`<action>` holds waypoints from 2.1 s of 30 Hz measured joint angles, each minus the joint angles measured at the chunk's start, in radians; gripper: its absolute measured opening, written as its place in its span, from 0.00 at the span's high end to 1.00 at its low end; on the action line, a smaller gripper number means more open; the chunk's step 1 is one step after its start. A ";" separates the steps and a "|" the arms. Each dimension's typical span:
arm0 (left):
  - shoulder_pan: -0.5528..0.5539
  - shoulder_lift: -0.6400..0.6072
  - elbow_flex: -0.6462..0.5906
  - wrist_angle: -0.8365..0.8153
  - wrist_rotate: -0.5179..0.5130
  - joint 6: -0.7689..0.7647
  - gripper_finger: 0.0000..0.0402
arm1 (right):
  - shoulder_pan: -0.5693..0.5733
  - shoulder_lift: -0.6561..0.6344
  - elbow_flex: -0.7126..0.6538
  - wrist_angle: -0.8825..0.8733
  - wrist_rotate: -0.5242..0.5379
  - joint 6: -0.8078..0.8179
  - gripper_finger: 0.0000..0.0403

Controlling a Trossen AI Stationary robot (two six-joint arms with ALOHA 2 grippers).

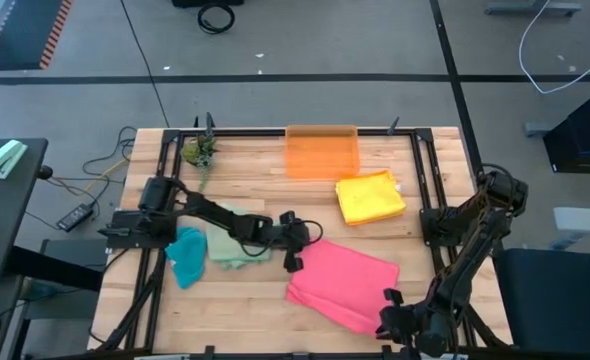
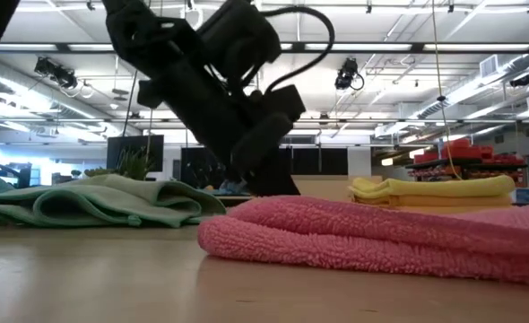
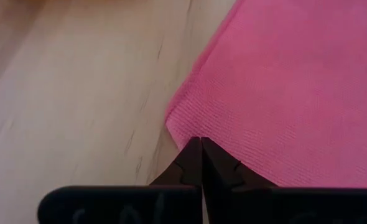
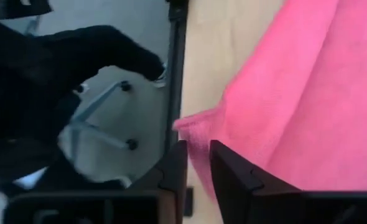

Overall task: Fold microfiber towels
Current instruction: Fold the pink microfiber cloth

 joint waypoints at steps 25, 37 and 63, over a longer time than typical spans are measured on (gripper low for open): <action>-0.060 -0.241 0.002 -0.158 -0.135 -0.020 0.99 | -0.320 -0.044 -0.253 -0.078 0.080 -0.135 0.86; -0.158 -0.039 0.000 -0.063 -0.113 -0.129 0.99 | -0.346 -0.044 -0.318 0.129 0.073 -0.560 0.99; -0.057 -0.150 0.137 -0.111 0.310 0.217 0.99 | -0.329 -0.038 -0.226 0.082 0.057 -0.316 1.00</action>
